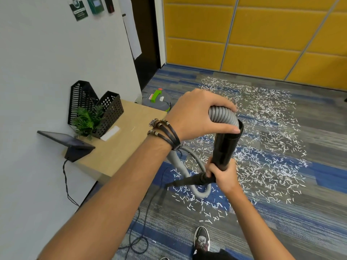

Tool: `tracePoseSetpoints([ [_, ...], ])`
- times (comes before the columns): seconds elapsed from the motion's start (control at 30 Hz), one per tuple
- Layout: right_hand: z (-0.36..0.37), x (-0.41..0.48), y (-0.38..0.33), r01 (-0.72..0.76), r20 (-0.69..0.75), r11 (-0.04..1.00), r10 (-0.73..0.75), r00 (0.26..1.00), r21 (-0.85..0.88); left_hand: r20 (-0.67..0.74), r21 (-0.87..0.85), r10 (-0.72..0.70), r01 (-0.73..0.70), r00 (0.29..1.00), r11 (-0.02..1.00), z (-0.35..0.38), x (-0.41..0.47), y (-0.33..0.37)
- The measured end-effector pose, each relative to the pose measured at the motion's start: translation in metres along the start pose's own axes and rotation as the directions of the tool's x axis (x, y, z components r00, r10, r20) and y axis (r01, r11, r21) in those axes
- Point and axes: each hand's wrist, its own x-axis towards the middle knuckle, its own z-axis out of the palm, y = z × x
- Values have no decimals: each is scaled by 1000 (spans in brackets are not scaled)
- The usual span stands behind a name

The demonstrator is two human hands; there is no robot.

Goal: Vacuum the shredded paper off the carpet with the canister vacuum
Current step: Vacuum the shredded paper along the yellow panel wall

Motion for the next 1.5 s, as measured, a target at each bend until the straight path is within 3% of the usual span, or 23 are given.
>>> tracePoseSetpoints([
  [0.27,-26,-2,-17,-25,144,1000,26,989,-9,-44,-103,-8,4,999,995,-4,1,1],
  [0.5,-13,-13,-26,20,67,1000,-20,998,-2,-89,-106,40,-49,995,993,-12,-13,8],
  [1.03,-1,-65,-45,-17,164,994,34,986,-105,-97,-172,46,-62,994,983,-26,-70,13],
  [1.27,21,-84,-55,-54,282,999,51,958,4,-154,-134,42,-63,987,989,-47,-94,15],
  [1.5,47,-107,-35,-146,343,986,111,933,79,-90,-115,-6,-4,996,993,-48,-118,6],
])
